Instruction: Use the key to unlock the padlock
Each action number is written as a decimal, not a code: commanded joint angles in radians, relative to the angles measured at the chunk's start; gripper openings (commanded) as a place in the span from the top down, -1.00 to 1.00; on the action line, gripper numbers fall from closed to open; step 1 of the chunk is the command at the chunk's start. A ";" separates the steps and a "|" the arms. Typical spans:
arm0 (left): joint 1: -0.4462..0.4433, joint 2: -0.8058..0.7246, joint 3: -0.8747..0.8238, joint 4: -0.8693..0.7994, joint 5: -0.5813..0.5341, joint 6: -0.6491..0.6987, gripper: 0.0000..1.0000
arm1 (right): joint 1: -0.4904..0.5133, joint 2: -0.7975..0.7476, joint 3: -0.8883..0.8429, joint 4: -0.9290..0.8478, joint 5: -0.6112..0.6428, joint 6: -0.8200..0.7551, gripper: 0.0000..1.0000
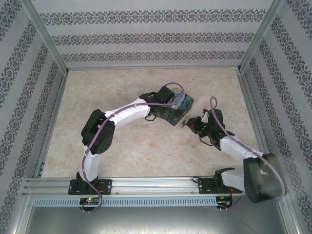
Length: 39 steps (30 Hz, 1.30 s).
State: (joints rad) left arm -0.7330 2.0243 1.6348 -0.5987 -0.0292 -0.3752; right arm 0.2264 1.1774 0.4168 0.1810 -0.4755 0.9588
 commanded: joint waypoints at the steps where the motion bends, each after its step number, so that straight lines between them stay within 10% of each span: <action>1: 0.030 -0.105 -0.048 0.031 0.063 -0.051 -0.74 | 0.140 -0.043 -0.016 -0.039 0.088 0.053 1.00; 11: 0.143 -0.372 -0.269 0.069 0.039 -0.087 -0.81 | 0.542 0.236 0.159 0.107 0.249 0.128 1.00; 25: 0.229 -0.556 -0.504 0.094 0.045 -0.109 -0.84 | 0.542 0.419 0.166 0.187 0.252 0.129 0.93; 39: 0.267 -0.690 -0.536 0.049 -0.043 -0.112 -0.97 | 0.413 -0.037 0.194 -0.217 0.289 -0.016 -0.96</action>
State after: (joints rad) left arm -0.4881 1.3865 1.1053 -0.5312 -0.0040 -0.4801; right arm 0.6678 1.2274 0.5632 0.1360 -0.2276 1.0149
